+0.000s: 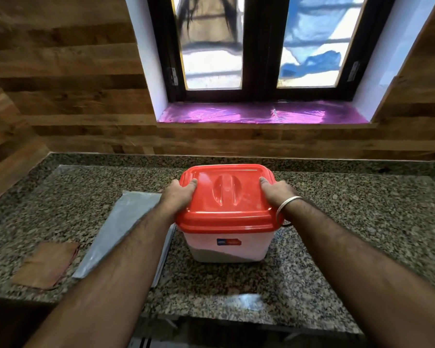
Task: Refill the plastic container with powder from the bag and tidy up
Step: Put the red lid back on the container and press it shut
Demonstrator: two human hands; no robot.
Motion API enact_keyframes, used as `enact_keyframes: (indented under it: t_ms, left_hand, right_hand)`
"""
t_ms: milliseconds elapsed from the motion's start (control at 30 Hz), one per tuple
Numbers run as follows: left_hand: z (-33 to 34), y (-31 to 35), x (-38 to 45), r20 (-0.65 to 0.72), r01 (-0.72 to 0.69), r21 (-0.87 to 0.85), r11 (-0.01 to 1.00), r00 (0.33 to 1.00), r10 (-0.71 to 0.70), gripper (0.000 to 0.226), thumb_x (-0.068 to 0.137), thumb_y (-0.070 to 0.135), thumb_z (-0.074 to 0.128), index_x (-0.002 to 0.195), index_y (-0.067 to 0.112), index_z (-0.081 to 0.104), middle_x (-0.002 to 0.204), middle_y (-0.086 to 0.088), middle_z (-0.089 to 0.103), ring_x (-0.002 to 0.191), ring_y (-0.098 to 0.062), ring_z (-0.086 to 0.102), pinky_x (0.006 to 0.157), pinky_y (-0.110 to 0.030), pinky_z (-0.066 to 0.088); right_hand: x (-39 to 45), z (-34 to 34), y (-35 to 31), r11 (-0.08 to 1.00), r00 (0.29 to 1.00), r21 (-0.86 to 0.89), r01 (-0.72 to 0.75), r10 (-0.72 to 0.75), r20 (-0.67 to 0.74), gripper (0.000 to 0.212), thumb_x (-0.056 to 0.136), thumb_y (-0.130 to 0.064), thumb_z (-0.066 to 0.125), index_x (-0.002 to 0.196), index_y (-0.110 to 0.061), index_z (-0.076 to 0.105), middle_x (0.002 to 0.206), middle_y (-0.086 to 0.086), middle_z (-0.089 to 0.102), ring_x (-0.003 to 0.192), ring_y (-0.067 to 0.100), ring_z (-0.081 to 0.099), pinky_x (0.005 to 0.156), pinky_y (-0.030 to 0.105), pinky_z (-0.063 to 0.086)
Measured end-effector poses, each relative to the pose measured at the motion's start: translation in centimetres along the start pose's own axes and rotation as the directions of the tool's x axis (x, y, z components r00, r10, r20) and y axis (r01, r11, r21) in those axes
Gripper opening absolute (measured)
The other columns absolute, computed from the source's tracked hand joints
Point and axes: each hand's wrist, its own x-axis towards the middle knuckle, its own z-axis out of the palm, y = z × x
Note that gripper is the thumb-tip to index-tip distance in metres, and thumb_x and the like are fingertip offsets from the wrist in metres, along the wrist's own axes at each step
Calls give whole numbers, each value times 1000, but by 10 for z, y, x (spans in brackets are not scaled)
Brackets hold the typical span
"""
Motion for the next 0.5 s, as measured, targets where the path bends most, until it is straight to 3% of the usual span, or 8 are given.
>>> enact_keyframes:
  t_ms: [100, 167, 233, 333, 400, 467, 500]
  left_hand:
    - [-5, -3, 8, 80, 37, -126, 991, 996, -27, 77, 91, 73, 63, 140, 14, 57, 127, -10, 71, 104, -30, 74, 88, -48, 65]
    - [-11, -6, 14, 155, 52, -186, 981, 988, -23, 82, 83, 75, 71, 137, 15, 57, 124, -10, 73, 100, -30, 78, 87, -50, 67]
    - [-17, -10, 15, 267, 114, -288, 951, 963, -34, 80, 83, 66, 81, 137, 12, 57, 120, -12, 77, 96, -32, 81, 83, -48, 68]
    - [-22, -15, 6, 482, 286, -388, 876, 873, -72, 76, 81, 55, 88, 136, 8, 65, 115, -15, 82, 102, -34, 81, 91, -49, 66]
    - [-20, -19, 2, 502, 329, -444, 833, 862, -73, 78, 76, 52, 93, 135, 7, 67, 113, -17, 82, 102, -36, 81, 92, -52, 65]
    - [-21, -16, 1, 391, 290, -461, 838, 915, -101, 81, 67, 51, 98, 126, 3, 70, 100, -15, 84, 85, -33, 83, 72, -44, 68]
    - [-22, -13, 1, 272, 236, -417, 878, 954, -127, 87, 58, 57, 100, 119, 2, 71, 94, -13, 84, 78, -32, 83, 64, -42, 68]
  right_hand:
    - [1, 0, 2, 995, 999, 93, -18, 16, 29, 75, 91, -64, 62, 129, 0, 67, 124, 19, 71, 113, 38, 68, 103, 44, 53]
    - [3, -4, 9, 963, 996, 261, -64, 44, 82, 81, 73, -65, 77, 121, 0, 71, 110, 15, 76, 98, 35, 75, 95, 47, 60]
    - [2, -7, 15, 860, 963, 472, -192, 72, 260, 80, 62, -56, 88, 119, -2, 72, 101, 17, 79, 84, 36, 78, 82, 48, 64]
    - [-12, -12, 20, 776, 870, 542, -322, 17, 492, 65, 75, -46, 86, 124, -6, 68, 106, 19, 78, 82, 35, 79, 70, 44, 63]
    - [-11, -14, 24, 787, 898, 540, -300, 41, 439, 79, 62, -47, 96, 123, -3, 69, 102, 20, 79, 83, 37, 79, 74, 46, 64]
    - [-11, -21, 21, 873, 973, 456, -172, 79, 214, 91, 40, -61, 100, 105, -3, 74, 87, 16, 80, 72, 35, 79, 71, 47, 65]
    - [-12, -26, 16, 951, 996, 299, -73, 56, 64, 90, 34, -73, 95, 92, -6, 75, 78, 12, 79, 66, 31, 78, 68, 45, 65]
